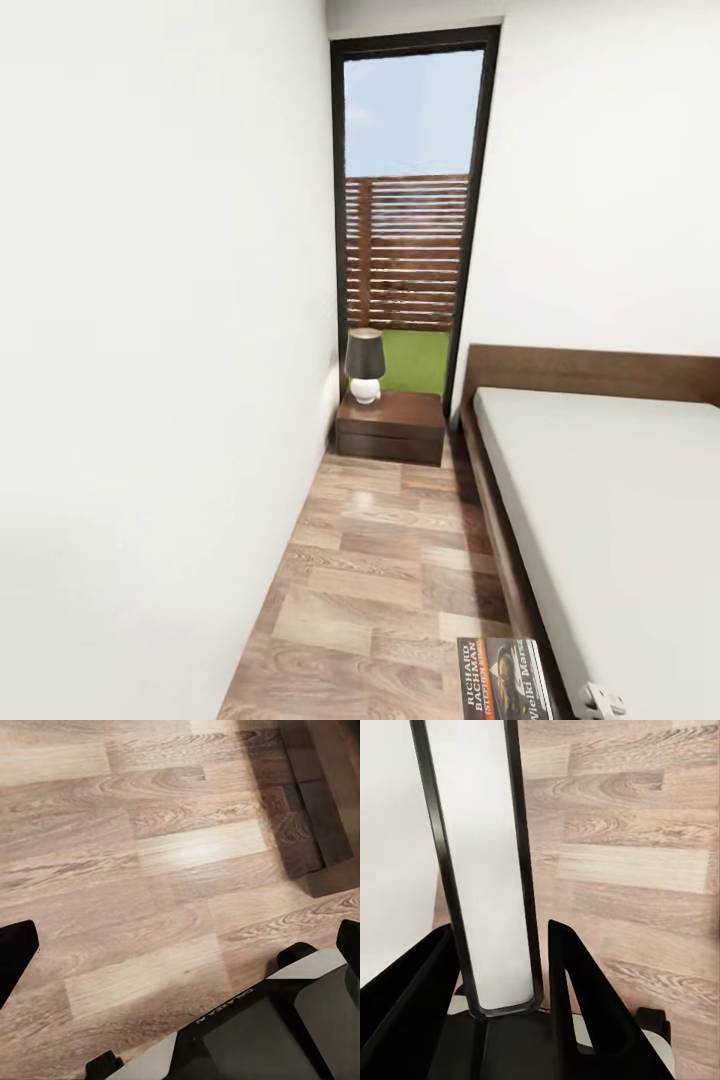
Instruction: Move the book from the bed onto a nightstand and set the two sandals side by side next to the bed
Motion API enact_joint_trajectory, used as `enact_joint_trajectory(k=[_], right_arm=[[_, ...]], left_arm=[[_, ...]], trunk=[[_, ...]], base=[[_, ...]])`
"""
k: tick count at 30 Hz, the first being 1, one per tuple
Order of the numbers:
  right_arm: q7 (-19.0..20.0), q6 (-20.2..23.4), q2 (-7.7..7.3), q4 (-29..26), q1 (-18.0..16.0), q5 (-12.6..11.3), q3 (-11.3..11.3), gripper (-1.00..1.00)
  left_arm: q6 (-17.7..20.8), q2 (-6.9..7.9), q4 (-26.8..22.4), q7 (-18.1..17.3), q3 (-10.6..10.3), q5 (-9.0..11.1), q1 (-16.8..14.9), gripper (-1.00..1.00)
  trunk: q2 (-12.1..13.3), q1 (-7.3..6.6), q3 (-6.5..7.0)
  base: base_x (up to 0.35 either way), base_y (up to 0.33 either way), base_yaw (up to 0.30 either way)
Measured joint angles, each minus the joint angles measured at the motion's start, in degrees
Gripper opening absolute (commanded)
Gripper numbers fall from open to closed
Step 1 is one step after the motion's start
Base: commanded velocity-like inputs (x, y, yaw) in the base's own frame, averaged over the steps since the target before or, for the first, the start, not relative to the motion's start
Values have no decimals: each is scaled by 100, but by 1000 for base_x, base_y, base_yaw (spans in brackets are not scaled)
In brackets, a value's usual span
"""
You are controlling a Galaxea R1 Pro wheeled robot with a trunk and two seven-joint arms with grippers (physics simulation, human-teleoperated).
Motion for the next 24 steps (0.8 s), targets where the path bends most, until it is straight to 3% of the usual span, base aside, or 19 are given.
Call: enact_joint_trajectory(k=[8,14,24], right_arm=[[3,-1,0,0,0,1,6,-100],[4,-1,-1,-1,-1,0,-1,-100],[3,-2,0,0,-2,0,0,-100]], left_arm=[[0,0,0,0,0,0,0,100],[0,-1,2,1,-1,0,-1,100],[0,0,0,0,1,0,0,100]], trunk=[[0,0,0],[0,0,0],[0,0,0]], base=[[330,0,-13],[330,0,-199],[330,0,-31]])
